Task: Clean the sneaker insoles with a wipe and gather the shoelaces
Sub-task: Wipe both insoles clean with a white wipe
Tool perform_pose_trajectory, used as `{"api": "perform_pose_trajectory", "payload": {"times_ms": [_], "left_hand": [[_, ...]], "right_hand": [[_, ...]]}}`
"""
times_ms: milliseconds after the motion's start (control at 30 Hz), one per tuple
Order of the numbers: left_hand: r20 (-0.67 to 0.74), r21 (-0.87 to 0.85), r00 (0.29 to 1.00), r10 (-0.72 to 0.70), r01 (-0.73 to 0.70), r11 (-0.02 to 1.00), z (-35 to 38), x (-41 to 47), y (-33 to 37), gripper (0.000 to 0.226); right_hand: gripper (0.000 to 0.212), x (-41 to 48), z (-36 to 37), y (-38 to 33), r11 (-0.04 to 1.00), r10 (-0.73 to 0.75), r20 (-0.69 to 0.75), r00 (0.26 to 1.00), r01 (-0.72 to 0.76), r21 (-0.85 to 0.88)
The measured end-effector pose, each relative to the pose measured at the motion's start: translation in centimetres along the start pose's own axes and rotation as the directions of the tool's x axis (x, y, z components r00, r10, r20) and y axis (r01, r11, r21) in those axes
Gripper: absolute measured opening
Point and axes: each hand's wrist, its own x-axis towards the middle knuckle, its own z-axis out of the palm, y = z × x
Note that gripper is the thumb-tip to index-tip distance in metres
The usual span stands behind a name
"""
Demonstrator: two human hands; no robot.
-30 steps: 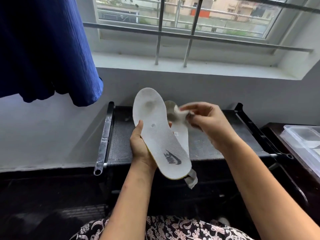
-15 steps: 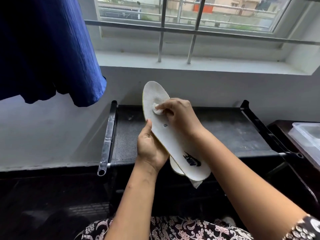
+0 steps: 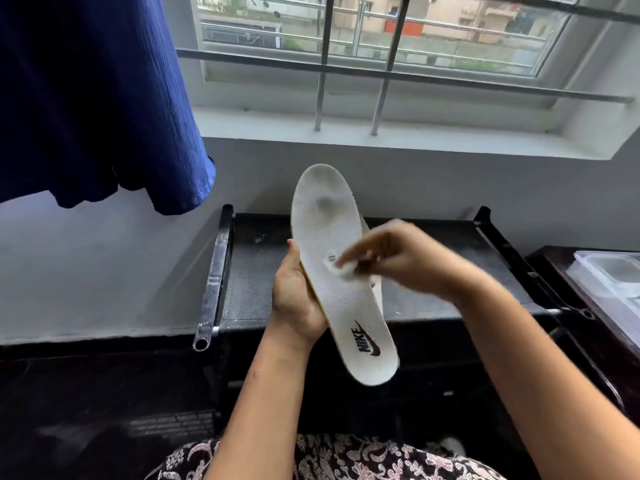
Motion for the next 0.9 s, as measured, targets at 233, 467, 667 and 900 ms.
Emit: {"api": "perform_pose_trajectory", "payload": {"times_ms": [233, 467, 667, 900], "left_hand": [[0.167, -0.001, 0.982, -0.090, 0.091, 0.996, -0.8, -0.3, -0.1, 0.075], [0.268, 0.047, 0.949, -0.168, 0.161, 0.986, -1.5, 0.1, 0.6, 0.068], [0.227, 0.037, 0.960, -0.162, 0.157, 0.987, -1.6, -0.1, 0.9, 0.073], [0.233, 0.066, 0.964, -0.129, 0.116, 0.991, -1.6, -0.2, 0.7, 0.080]], "right_hand": [[0.026, 5.5, -1.3, -0.5, 0.995, -0.078, -0.577, 0.813, 0.032, -0.090], [0.029, 8.4, 0.9, 1.5, 0.961, -0.125, -0.631, 0.766, -0.066, -0.270], [0.032, 8.4, 2.7, 1.4, 0.965, -0.110, -0.613, 0.783, -0.064, -0.256], [0.034, 4.8, 5.3, 0.2, 0.974, -0.182, -0.476, 0.861, 0.091, -0.209]]}}
